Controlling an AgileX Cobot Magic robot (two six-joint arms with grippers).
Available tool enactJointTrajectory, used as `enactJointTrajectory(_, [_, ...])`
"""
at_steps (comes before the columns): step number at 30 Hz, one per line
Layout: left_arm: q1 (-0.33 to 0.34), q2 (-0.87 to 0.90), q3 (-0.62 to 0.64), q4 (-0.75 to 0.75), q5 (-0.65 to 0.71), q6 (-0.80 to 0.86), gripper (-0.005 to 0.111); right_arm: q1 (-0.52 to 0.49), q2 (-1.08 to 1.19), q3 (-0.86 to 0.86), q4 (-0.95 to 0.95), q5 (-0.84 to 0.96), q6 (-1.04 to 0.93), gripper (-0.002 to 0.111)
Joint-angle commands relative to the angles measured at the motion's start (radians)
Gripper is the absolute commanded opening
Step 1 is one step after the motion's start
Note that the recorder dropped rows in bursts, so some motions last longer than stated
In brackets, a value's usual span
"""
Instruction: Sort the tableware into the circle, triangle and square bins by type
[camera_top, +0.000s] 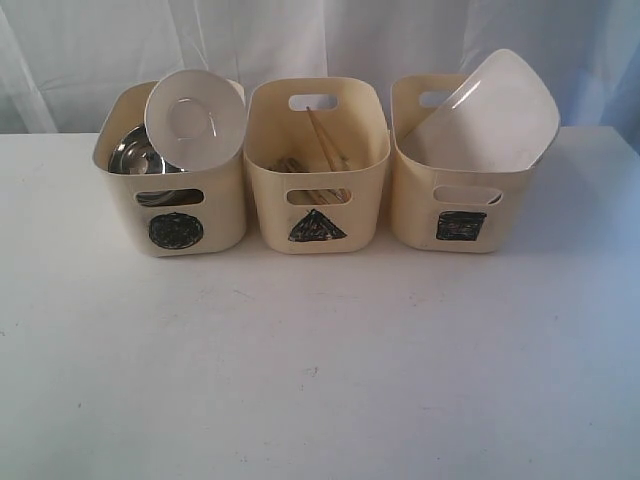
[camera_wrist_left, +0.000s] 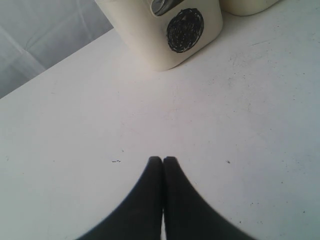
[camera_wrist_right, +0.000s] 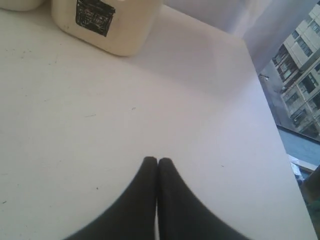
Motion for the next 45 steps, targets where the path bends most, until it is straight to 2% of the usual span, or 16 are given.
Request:
enactJointTrajectory(1, [-0.004, -0.005, 0.004, -0.003, -0.002, -0.002, 0.0, 0.002, -0.006, 0.005, -0.005, -0.104, -0.007, 0.0])
enactJointTrajectory(3, [-0.004, -0.005, 0.004, -0.003, -0.002, -0.002, 0.0, 0.002, -0.006, 0.005, -0.005, -0.147, -0.007, 0.0])
enactJointTrajectory(27, [-0.004, -0.005, 0.004, -0.003, -0.002, -0.002, 0.0, 0.002, -0.006, 0.005, -0.072, -0.133, -0.033, 0.0])
enactJointTrajectory(29, [-0.004, -0.005, 0.004, -0.003, -0.002, -0.002, 0.0, 0.002, -0.006, 0.005, -0.053, -0.127, 0.034, 0.0])
enactJointTrajectory(32, [-0.004, -0.005, 0.004, -0.003, -0.002, -0.002, 0.0, 0.002, -0.006, 0.005, -0.053, -0.127, 0.267, 0.0])
enactJointTrajectory(34, [-0.004, -0.005, 0.004, -0.003, -0.002, -0.002, 0.0, 0.002, -0.006, 0.005, -0.08, -0.127, 0.351, 0.0])
enactJointTrajectory(42, [-0.004, -0.005, 0.004, -0.003, -0.002, -0.002, 0.0, -0.002, -0.006, 0.005, -0.113, -0.127, 0.378, 0.0])
enactJointTrajectory(45, [-0.004, -0.005, 0.004, -0.003, -0.002, -0.002, 0.0, -0.002, -0.006, 0.005, -0.198, -0.129, 0.49, 0.0])
